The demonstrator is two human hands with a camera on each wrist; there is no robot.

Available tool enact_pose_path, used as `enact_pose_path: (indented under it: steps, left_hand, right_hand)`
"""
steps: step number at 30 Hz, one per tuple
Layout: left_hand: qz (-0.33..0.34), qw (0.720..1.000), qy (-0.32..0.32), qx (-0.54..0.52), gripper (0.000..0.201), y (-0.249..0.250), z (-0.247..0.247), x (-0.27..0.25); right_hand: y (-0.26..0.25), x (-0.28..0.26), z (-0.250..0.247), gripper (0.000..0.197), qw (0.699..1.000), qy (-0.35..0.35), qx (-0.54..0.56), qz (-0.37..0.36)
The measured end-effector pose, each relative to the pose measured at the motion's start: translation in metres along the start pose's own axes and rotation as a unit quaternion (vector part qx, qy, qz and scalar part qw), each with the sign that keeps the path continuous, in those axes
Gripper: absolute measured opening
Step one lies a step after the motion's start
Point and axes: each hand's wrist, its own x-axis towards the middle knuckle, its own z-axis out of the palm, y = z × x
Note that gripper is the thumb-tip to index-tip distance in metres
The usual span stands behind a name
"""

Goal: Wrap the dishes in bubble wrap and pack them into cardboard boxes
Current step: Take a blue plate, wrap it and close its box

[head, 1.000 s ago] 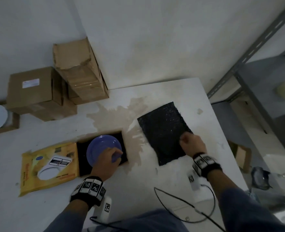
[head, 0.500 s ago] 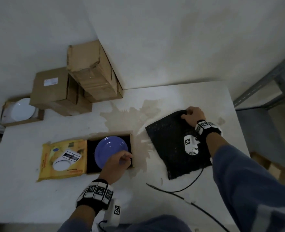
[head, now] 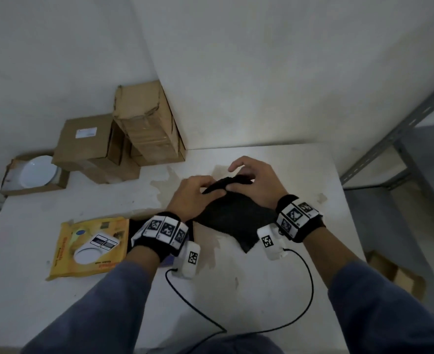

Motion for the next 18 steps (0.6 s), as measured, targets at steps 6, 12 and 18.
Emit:
enact_pose_path:
  steps: [6, 12, 18]
  left_hand:
    - [-0.034, 0.985, 0.056, -0.162, 0.011, -0.018, -0.039, -0.019]
    - [-0.064, 0.963, 0.141, -0.220, 0.012, -0.067, -0.076, -0.057]
    - [-0.169, 0.903, 0.221, -0.328, 0.002, -0.122, -0.085, -0.101]
  right_hand:
    - [0.012, -0.010, -0.016, 0.028, 0.969, -0.088, -0.216, 0.086]
    - [0.015, -0.020, 0.020, 0.024, 0.987, -0.035, -0.015, 0.153]
    - [0.007, -0.014, 0.102, 0.028, 0.934, 0.000, 0.240, 0.265]
